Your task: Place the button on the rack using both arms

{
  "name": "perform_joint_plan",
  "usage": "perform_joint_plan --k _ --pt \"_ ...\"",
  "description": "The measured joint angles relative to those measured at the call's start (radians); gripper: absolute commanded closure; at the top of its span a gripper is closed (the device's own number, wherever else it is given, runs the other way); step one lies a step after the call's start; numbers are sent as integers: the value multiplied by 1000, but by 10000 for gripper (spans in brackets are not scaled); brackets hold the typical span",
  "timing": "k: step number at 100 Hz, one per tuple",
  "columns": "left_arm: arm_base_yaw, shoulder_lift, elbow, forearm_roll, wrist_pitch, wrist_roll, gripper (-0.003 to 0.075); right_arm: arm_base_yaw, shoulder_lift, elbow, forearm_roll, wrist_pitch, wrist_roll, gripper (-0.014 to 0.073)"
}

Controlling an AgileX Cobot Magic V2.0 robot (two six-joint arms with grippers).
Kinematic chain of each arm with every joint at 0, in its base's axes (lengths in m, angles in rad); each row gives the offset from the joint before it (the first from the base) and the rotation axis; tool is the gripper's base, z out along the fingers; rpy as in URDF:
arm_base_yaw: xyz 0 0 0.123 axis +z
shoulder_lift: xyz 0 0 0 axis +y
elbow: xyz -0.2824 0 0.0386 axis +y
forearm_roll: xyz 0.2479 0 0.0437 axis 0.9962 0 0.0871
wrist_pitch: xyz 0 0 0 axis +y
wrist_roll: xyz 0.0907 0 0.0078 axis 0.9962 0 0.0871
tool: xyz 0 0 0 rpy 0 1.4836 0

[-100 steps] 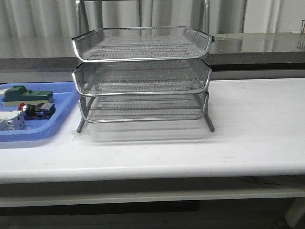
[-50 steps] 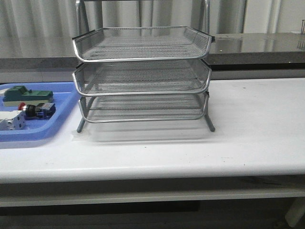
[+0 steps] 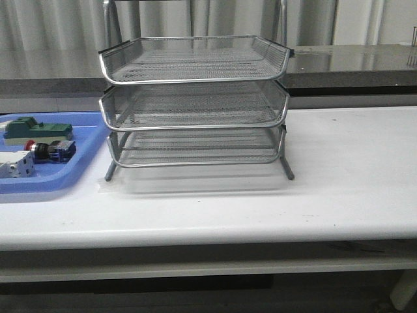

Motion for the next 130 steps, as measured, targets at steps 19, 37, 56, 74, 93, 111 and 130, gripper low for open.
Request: perform_joint_plan --k 19,37,56,74,93,111,130 --pt "0 0 0 0 0 0 741 0 151 -184 24 182 0 664" --pt "0 0 0 0 0 0 741 0 349 -355 92 373 0 664" --pt "0 0 0 0 0 0 741 0 548 -486 185 508 0 664" --pt "0 0 0 0 0 0 741 0 683 -519 351 517 6 664" --pt "0 0 0 0 0 0 741 0 771 -519 511 506 6 660" --pt "0 0 0 0 0 0 741 0 836 -519 561 493 6 502" --pt "0 0 0 0 0 0 741 0 891 -519 617 450 6 251"
